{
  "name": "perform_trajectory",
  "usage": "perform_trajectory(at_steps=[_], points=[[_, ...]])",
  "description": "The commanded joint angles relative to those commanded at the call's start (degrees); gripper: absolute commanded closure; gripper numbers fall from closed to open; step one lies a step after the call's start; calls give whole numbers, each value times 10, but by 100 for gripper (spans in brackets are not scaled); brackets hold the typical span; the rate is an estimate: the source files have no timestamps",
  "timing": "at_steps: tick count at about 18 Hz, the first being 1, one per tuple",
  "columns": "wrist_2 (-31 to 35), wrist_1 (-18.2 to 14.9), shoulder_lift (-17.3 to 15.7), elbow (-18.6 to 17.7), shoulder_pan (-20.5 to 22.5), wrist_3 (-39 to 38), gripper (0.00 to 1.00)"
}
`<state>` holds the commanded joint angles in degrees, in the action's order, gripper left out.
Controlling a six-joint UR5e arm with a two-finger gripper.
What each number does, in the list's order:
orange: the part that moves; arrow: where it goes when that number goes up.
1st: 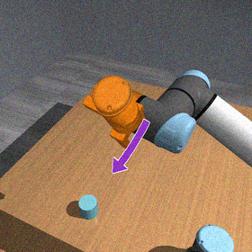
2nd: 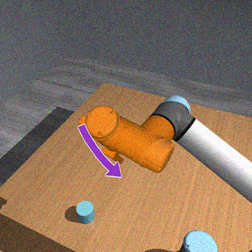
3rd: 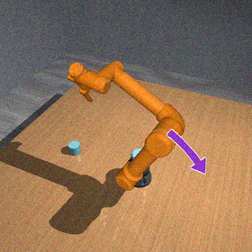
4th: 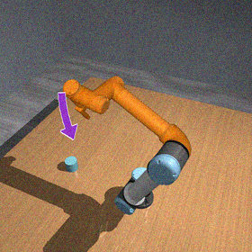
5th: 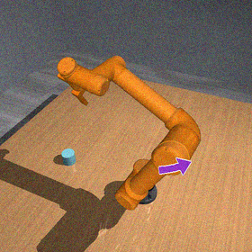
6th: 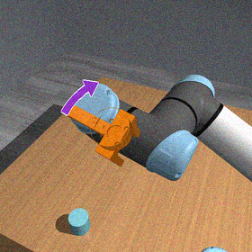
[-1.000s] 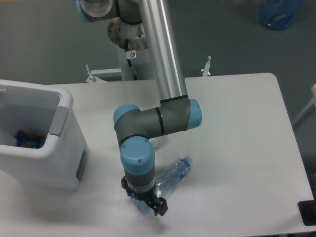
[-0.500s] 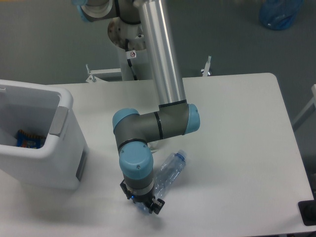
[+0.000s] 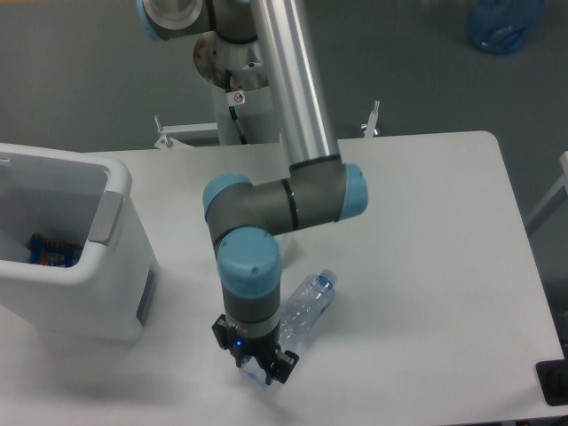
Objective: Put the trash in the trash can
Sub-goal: 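Lift the held bottle and carry it over the white bin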
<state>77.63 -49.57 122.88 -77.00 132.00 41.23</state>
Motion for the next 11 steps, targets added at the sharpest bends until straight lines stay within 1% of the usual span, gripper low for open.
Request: perform_trajectory(at_steps=[3,6,7,10,11], points=[[-101,1,-33,23,22,-39,63],[-240,3,-55,46,40,-97,63],[-272,6,-62,53,45,-114,63],[-317,9,-69,81,44,-125,63],[-338,11,-75,84,43,-135,63]])
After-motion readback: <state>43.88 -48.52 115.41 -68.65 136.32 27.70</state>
